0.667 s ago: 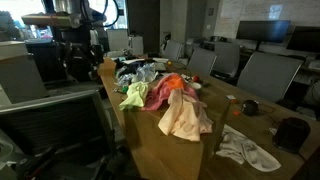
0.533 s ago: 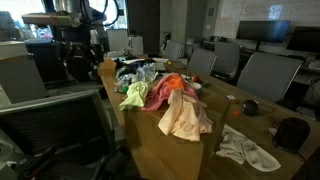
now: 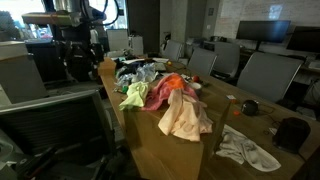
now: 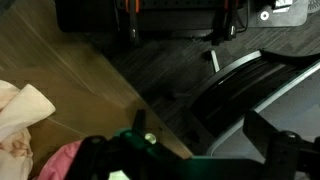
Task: Put the peach shirt, the green towel and the pink shirt on the backrest of the chair
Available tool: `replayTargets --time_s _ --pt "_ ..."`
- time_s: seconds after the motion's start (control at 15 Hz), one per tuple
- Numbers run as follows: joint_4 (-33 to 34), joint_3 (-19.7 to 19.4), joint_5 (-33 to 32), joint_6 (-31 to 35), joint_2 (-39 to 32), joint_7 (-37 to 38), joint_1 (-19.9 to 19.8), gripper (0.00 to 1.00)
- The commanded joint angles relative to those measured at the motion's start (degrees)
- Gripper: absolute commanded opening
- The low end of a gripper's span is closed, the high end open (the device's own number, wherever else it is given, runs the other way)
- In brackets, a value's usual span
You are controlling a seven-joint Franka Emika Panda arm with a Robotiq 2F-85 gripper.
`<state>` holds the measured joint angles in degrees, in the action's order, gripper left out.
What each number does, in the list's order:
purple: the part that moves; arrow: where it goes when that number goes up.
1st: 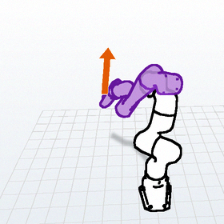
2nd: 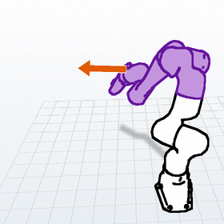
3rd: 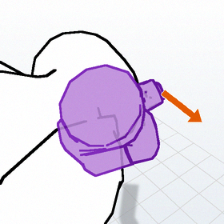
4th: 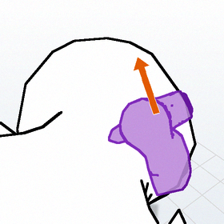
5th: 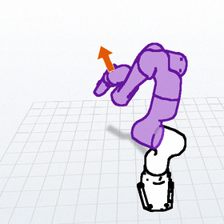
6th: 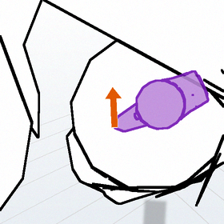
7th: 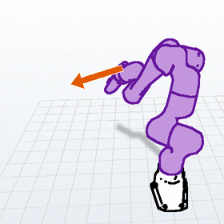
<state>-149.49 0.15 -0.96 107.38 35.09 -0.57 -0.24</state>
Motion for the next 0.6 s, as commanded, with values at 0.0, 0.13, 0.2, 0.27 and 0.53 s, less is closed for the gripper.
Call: replayTargets --time_s 0.0,0.13,0.2,0.27,0.53 --pt "0.08 -0.08 -0.03 -0.1 -0.02 0.06 0.1 1.0" --pt "0.08 -0.08 -0.03 -0.1 -0.02 0.06 0.1 1.0" --pt "0.21 0.13 -0.62 0.44 -0.13 0.52 -0.22 1.0" --pt "0.54 0.13 -1.01 0.52 -0.49 0.79 -0.53 1.0" --pt "2.51 -0.77 -3.14 1.13 -2.09 1.75 -2.73 1.0"
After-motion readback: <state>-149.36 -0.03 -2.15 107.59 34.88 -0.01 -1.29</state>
